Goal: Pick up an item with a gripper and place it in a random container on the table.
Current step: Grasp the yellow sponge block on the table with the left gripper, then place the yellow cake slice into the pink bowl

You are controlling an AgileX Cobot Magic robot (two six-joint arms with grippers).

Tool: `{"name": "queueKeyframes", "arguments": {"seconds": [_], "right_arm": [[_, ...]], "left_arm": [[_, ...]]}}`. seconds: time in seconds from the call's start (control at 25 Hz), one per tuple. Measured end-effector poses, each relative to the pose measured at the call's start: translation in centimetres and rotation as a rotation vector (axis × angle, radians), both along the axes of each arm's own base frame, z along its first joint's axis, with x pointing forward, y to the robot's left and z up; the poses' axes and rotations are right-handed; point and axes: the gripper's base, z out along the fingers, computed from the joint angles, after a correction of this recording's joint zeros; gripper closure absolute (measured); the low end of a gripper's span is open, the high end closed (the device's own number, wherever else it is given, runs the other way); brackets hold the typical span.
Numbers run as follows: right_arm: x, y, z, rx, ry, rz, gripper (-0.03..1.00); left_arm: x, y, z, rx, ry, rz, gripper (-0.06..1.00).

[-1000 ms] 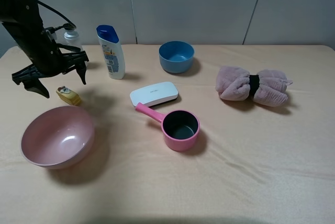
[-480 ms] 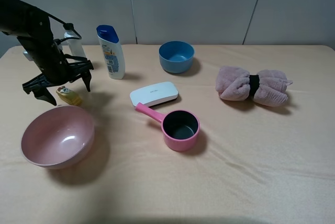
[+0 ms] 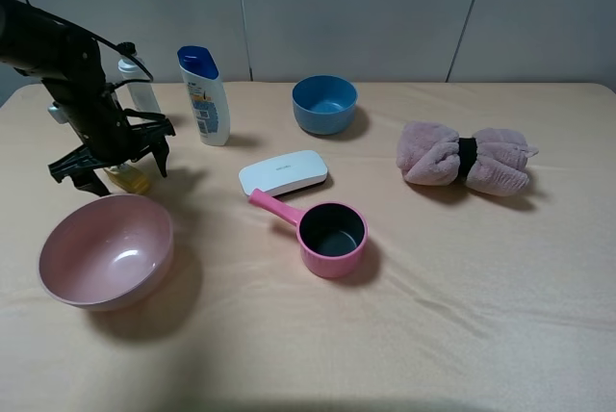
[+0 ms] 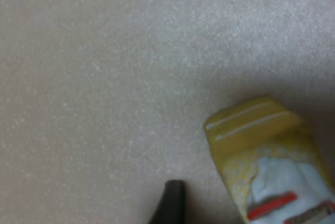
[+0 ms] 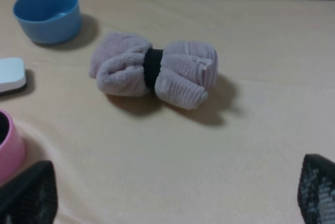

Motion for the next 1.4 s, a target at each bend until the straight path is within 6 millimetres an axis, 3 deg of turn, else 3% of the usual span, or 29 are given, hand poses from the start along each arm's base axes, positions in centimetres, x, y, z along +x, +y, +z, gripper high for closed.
{"name": "queueKeyframes", "arguments": {"seconds": [0.32, 0.6, 1.4], "right_arm": [[0.0, 0.0, 0.0, 0.0, 0.0, 0.0, 0.27], [0.0, 0.0, 0.0, 0.0, 0.0, 0.0, 0.27], [0.0, 0.0, 0.0, 0.0, 0.0, 0.0, 0.27]], "left_arm": [[0.02, -0.01, 0.02, -0.001, -0.001, 0.005, 0.32], [0.07, -0.02, 0.02, -0.005, -0.007, 0.033, 0.68], [-0.09, 0.02, 0.9, -0.005, -0.007, 0.038, 0.71]]}}
